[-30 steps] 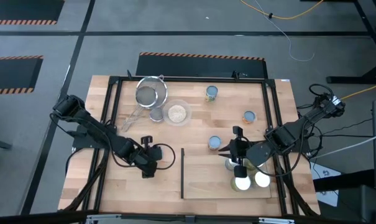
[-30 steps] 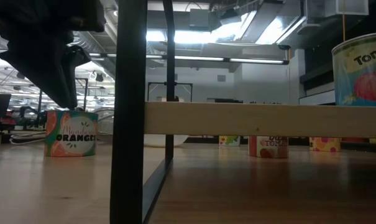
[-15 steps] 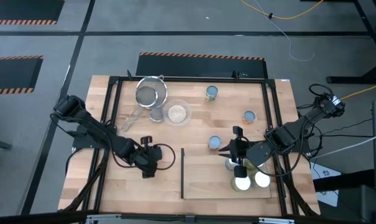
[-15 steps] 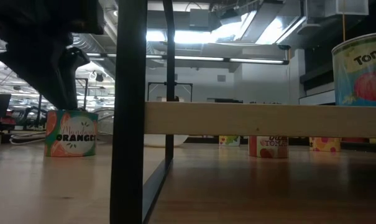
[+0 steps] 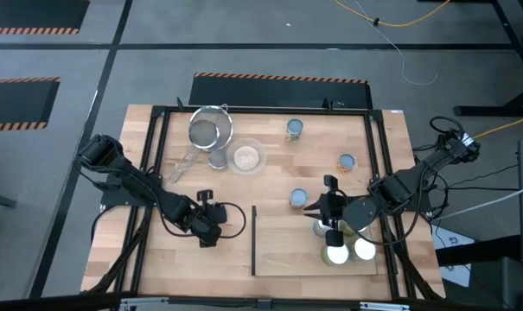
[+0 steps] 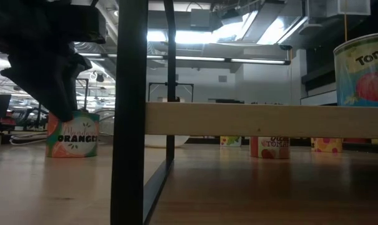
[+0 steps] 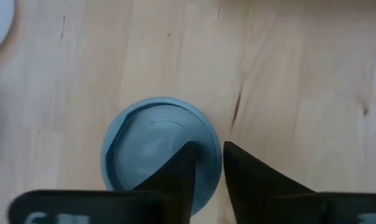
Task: Pick and place cans onto a shelf
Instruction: Put the orange can on the shelf
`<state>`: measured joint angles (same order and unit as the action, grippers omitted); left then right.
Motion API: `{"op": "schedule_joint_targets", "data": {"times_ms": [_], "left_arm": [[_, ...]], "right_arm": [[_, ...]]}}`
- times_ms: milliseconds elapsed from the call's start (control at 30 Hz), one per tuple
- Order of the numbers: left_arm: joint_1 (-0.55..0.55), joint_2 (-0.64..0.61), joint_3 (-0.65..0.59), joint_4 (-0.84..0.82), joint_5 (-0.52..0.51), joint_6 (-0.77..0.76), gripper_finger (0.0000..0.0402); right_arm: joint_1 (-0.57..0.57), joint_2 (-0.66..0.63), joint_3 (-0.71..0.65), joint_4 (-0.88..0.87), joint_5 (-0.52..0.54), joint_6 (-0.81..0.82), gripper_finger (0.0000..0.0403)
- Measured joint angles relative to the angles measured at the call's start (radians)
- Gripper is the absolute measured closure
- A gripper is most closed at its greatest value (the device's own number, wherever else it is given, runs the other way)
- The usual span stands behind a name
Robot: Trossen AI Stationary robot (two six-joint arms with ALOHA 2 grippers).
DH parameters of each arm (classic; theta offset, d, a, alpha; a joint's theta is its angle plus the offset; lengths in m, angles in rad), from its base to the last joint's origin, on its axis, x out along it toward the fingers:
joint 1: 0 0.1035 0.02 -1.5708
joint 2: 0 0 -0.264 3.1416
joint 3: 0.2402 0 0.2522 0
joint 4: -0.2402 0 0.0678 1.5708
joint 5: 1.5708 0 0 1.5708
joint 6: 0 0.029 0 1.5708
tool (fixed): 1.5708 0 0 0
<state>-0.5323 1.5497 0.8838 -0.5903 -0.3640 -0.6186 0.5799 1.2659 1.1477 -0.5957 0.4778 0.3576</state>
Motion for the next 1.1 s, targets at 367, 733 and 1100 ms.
{"op": "schedule_joint_targets", "data": {"times_ms": [367,733,1100], "left_arm": [[0.000,-0.007,-0.001,0.003,0.008,0.001,0.0390],[0.000,-0.143,0.032,-0.012,0.075,0.121,0.0397],[0.000,-0.320,0.173,-0.099,0.109,0.340,0.0396]], "right_arm": [[0.000,0.000,0.000,0.000,0.000,0.000,0.0334],[0.000,0.000,0.000,0.004,0.000,0.000,0.0334],[0.000,0.000,0.000,0.008,0.000,-0.001,0.0334]]}}
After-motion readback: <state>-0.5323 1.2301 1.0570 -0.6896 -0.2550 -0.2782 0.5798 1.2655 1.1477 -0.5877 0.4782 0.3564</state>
